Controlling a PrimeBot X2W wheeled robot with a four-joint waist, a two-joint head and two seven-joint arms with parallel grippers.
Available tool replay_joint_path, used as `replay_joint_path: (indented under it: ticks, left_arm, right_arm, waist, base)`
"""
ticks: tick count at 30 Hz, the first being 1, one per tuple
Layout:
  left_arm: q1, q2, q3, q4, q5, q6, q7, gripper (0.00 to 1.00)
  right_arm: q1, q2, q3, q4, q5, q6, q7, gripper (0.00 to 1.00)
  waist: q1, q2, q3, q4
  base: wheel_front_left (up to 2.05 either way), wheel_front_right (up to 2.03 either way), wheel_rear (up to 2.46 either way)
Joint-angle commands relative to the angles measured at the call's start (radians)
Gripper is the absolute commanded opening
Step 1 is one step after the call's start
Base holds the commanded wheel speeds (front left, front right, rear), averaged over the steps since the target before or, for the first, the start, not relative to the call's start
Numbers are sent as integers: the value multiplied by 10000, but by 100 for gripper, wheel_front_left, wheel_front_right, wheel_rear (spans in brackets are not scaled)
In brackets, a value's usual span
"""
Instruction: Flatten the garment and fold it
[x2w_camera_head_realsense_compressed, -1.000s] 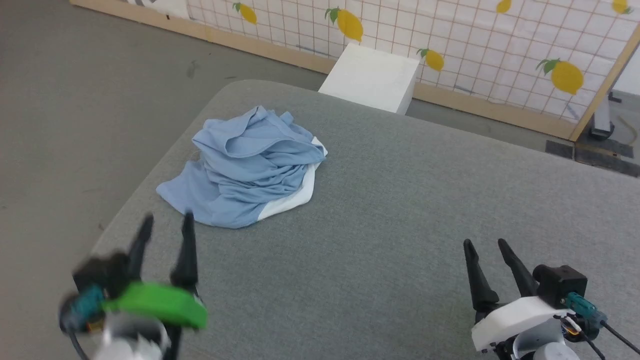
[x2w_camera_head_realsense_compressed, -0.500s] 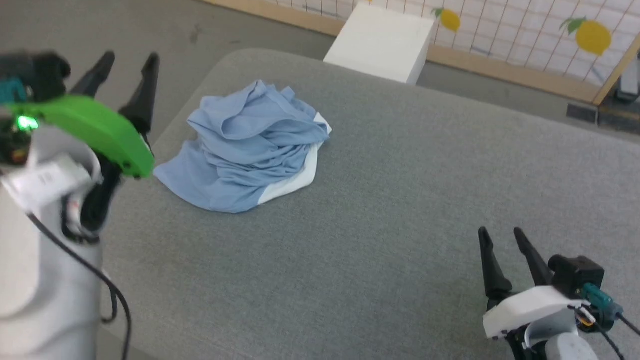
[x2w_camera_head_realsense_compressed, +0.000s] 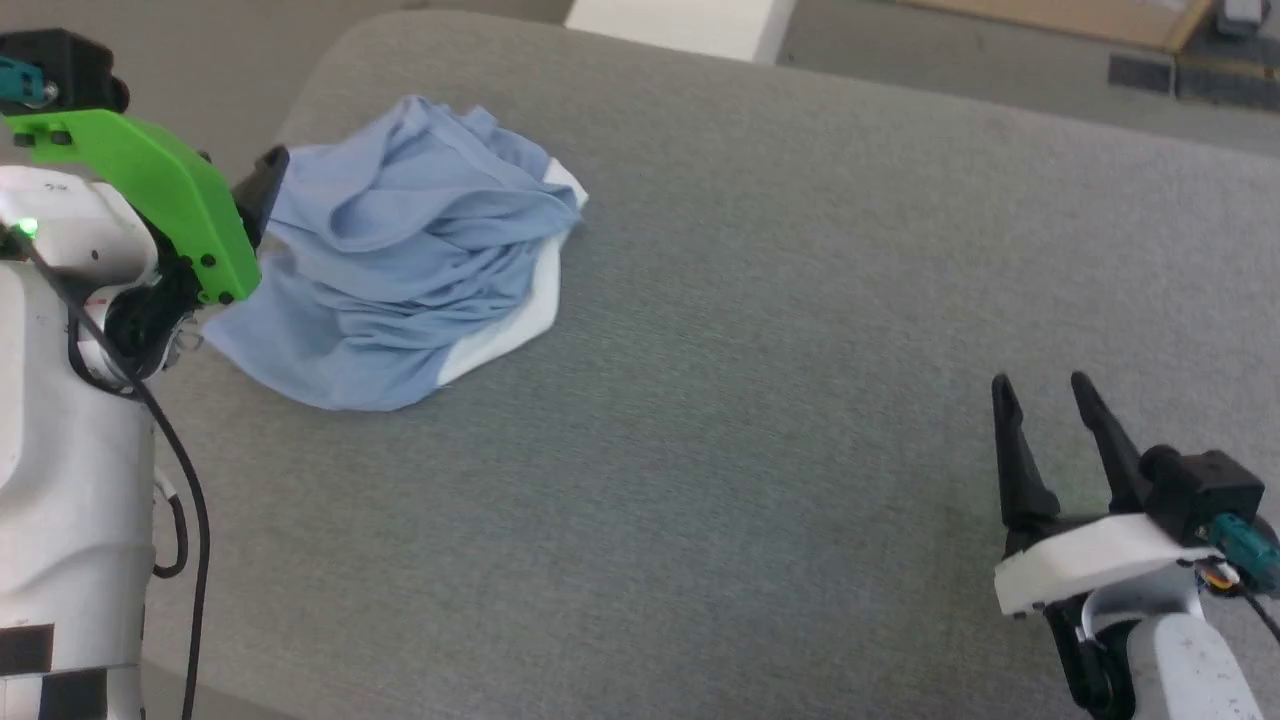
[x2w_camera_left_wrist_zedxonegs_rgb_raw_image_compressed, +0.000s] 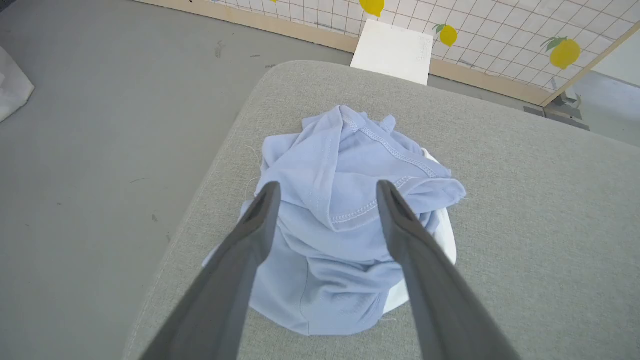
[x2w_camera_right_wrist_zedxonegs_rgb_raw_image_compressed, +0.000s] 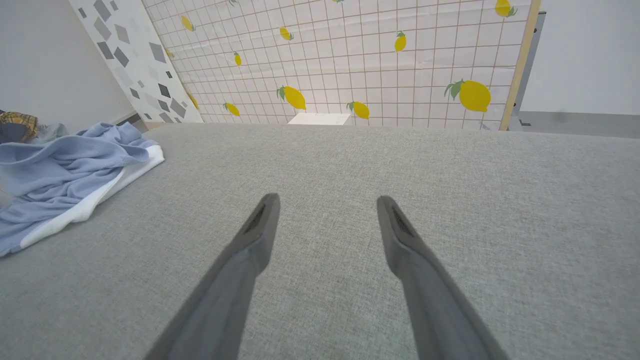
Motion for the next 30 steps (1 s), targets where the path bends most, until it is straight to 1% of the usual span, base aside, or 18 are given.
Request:
replay_joint_path:
  ticks: [1, 4, 8, 9, 11, 16, 20, 21, 24, 30]
  left_arm:
    - [-179, 63, -42, 236, -16, 91, 195, 100]
    - [-230, 23, 4, 693, -126, 291, 501, 100]
    - [-250, -168, 192, 1264, -488, 707, 1116, 100]
    - [-264, -406, 521, 1566, -884, 1232, 1537, 100]
    - [-261, -467, 627, 1682, -937, 1484, 1568, 100]
    - [-307, -601, 763, 2005, -1016, 1827, 1476, 100]
    - [-331, -583, 731, 2292, -986, 1946, 1510, 100]
    - [-396, -580, 678, 2414, -1012, 1866, 1512, 0]
    - [-404, -544, 643, 2517, -1096, 1656, 1513, 0]
    - [-394, -262, 711, 2572, -1095, 1471, 1242, 0]
  right_arm:
    - [-244, -3, 44, -223, -91, -15, 72, 100]
    - [-340, -3, 112, -576, -174, -15, 189, 100]
    - [-411, -3, 183, -1007, -309, -15, 371, 100]
    - [-375, -3, 154, -1351, -424, -15, 542, 100]
    - [-362, -3, 106, -1536, -479, -15, 642, 100]
    - [-325, -3, 75, -1844, -550, -15, 804, 100]
    - [-345, -3, 91, -2025, -562, -15, 887, 100]
    - [-375, -3, 80, -2093, -567, -15, 921, 100]
    - [-404, -3, 74, -2062, -562, -15, 923, 100]
    - [-360, -3, 191, -1786, -392, -15, 787, 100]
  waist:
    - [0, 0, 624, -556]
    - [0, 0, 894, -747]
    - [0, 0, 1217, -1033]
    - [0, 0, 1455, -1244]
    - [0, 0, 1627, -1364]
    - [0, 0, 1909, -1562]
    - [0, 0, 2018, -1693]
    - [0, 0, 2050, -1735]
    - [0, 0, 1984, -1735]
    - [0, 0, 1463, -1743]
  base:
    - [0, 0, 0]
    - [0, 0, 0]
    - [0, 0, 0]
    - [0, 0, 0]
    - [0, 0, 0]
    - [0, 0, 0]
    - [0, 0, 0]
    - [0, 0, 0]
    - [0, 0, 0]
    - [0, 0, 0]
